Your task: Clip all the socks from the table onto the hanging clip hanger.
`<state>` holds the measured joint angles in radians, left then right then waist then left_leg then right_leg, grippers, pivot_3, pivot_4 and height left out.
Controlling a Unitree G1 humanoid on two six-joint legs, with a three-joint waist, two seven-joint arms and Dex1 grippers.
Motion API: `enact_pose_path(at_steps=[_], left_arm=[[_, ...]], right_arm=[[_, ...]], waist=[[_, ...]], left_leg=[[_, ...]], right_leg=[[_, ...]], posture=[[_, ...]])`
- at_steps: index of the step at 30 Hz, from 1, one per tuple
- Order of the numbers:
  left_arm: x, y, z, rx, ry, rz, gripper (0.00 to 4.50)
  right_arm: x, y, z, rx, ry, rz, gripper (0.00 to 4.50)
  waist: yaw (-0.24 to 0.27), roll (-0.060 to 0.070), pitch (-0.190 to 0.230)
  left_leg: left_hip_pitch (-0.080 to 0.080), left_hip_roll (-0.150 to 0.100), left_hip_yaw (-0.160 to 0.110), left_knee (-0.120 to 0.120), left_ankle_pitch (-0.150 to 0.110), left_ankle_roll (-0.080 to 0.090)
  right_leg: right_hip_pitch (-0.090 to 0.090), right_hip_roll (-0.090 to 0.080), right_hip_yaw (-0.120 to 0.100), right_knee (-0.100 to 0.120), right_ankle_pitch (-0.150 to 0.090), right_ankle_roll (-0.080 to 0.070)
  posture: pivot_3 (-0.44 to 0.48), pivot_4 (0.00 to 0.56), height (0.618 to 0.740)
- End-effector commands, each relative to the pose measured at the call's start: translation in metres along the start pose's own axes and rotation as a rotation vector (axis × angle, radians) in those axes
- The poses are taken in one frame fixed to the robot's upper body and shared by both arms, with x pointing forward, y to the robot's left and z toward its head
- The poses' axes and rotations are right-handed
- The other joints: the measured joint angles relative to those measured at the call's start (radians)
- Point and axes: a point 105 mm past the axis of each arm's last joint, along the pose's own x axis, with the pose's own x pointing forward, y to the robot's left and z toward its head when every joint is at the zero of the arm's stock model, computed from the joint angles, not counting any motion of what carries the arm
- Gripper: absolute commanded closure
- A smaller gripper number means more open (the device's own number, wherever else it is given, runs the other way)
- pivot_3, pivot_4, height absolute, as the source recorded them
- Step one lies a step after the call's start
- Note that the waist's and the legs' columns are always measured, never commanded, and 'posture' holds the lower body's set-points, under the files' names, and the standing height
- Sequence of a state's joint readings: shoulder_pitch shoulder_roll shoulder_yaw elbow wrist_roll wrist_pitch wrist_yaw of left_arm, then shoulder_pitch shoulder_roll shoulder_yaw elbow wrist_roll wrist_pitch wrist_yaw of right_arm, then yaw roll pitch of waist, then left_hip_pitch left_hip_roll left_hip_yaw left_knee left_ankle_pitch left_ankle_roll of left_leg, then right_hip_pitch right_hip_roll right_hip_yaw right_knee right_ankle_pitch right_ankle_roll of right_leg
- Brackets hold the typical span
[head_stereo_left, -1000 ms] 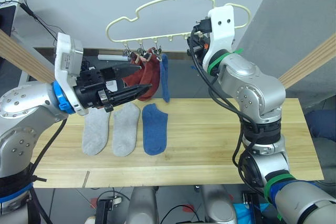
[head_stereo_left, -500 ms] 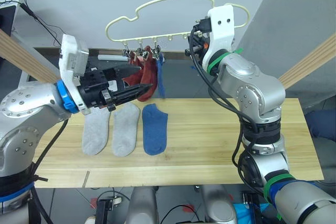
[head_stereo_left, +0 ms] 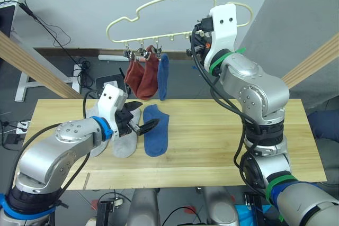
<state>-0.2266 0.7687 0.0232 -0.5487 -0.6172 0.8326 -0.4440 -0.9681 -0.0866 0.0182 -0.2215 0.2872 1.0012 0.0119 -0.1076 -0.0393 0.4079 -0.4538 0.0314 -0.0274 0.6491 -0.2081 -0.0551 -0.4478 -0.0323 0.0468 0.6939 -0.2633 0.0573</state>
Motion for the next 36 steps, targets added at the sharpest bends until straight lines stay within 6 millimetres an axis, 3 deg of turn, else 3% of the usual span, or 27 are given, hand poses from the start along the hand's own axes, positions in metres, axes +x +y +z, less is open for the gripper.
enact_pose_path(at_steps=[1, 12, 26, 36], left_arm=[[0.01, -0.001, -0.008, 0.042, 0.0, 0.075, 0.03], [0.041, 0.009, -0.045, 0.062, 0.047, 0.202, 0.03], [0.072, 0.015, -0.067, 0.056, 0.103, 0.203, 0.03], [0.076, 0.002, -0.084, 0.07, 0.191, 0.147, 0.03]], right_arm=[[-0.007, 0.003, 0.021, -0.005, -0.079, 0.001, 4.42], [-0.01, 0.004, 0.022, 0.0, -0.08, -0.001, 4.42], [-0.014, -0.001, 0.023, -0.005, -0.067, -0.03, 4.42], [-0.017, -0.005, 0.024, 0.001, -0.064, -0.05, 4.42]], waist=[[0.0, 0.0, 0.0], [-0.005, 0.0, 0.0], [-0.011, 0.0, 0.0], [-0.033, 0.0, 0.0]], left_leg=[[0.0, 0.0, 0.0, 0.0, 0.0, 0.0], [0.0, -0.001, 0.001, -0.003, 0.0, 0.0], [0.0, -0.001, 0.001, -0.003, 0.0, 0.0], [0.0, -0.001, 0.001, -0.003, 0.0, 0.001]], right_leg=[[0.0, 0.0, 0.0, -0.001, 0.0, 0.0], [0.0, -0.002, 0.0, -0.004, 0.0, 0.0], [0.0, -0.002, 0.0, -0.004, 0.0, 0.0], [0.001, -0.003, 0.0, -0.004, 0.0, 0.0]], posture=[[-0.212, 0.388, 0.74], [-0.237, 0.393, 0.74], [-0.289, 0.41, 0.74], [-0.309, 0.419, 0.74]])
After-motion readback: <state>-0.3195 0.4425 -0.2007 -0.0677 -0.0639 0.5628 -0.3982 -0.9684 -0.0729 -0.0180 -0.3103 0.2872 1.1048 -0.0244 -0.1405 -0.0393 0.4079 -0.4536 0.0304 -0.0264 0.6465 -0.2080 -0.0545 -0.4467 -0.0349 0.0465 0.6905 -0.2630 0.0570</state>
